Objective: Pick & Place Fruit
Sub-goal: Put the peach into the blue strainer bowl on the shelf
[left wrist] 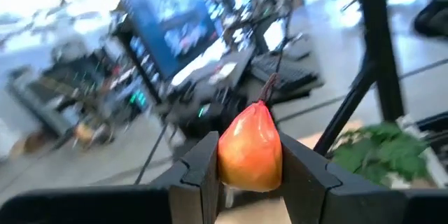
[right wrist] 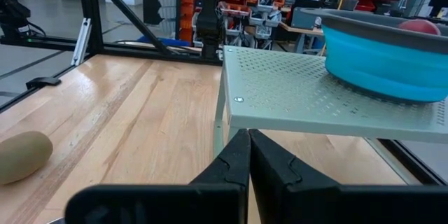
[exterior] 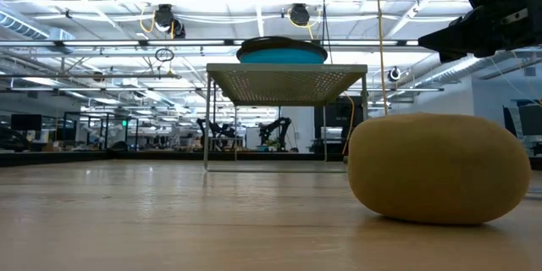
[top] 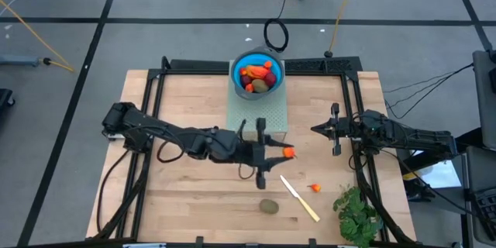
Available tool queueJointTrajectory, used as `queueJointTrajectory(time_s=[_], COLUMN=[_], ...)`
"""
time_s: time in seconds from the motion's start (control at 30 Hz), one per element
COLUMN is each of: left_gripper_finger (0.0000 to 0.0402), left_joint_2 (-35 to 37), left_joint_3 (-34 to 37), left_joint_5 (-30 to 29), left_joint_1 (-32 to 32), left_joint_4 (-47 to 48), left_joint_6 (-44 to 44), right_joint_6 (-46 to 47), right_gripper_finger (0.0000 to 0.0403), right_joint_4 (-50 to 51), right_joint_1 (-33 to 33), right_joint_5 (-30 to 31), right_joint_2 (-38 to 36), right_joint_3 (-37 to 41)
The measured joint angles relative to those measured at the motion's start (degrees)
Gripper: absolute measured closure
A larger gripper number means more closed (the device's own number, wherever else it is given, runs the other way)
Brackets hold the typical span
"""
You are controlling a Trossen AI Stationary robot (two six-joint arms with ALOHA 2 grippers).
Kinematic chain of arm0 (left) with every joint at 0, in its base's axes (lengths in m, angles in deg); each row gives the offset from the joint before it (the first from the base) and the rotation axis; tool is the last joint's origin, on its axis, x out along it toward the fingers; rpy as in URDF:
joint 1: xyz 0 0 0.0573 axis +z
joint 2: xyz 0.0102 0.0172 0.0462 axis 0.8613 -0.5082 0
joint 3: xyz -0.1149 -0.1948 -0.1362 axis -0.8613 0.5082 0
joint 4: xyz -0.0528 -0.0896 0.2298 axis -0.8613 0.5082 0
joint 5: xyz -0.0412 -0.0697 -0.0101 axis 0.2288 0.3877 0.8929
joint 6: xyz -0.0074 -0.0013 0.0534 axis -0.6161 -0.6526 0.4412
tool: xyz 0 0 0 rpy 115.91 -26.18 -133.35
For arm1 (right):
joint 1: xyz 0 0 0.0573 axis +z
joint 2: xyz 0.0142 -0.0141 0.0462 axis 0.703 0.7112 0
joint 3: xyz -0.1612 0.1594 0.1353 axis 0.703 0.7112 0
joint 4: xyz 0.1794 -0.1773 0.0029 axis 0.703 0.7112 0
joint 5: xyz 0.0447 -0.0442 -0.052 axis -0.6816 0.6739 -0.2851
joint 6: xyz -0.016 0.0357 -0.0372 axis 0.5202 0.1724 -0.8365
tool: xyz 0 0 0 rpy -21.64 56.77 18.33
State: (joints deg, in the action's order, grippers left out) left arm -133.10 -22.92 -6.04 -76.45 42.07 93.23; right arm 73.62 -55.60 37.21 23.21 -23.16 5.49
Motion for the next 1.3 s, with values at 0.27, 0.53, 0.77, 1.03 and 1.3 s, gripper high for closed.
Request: queueJointTrajectory(time_s=[0.27, 0.53, 0.77, 1.03, 1.3], left_gripper_finger=[0.0282, 0.0282, 0.0282, 0.0282, 0.0282], left_joint_2=[0.0, 0.0, 0.0, 0.0, 0.1], left_joint_3=[0.0, 0.0, 0.0, 0.0, 0.0], left_joint_5=[14.1, 24.7, 33.5, 35.5, 14.9], left_joint_1=[0.0, 0.0, 0.0, 0.0, 0.2], left_joint_4=[-8.6, -14.9, -19.7, -20.5, -12.3], left_joint_6=[5.4, 9.7, 12.6, 12.2, -1.2], right_joint_6=[0.0, 0.0, 0.0, 0.0, 0.0], right_gripper_finger=[0.0403, 0.0403, 0.0403, 0.0403, 0.0403], right_joint_4=[0.0, 0.0, 0.0, 0.0, 0.0], right_joint_1=[0.0, 0.0, 0.0, 0.0, 0.0], right_joint_5=[0.0, 0.0, 0.0, 0.0, 0.0], right_joint_2=[0.0, 0.0, 0.0, 0.0, 0.0], right_joint_3=[0.0, 0.0, 0.0, 0.0, 0.0])
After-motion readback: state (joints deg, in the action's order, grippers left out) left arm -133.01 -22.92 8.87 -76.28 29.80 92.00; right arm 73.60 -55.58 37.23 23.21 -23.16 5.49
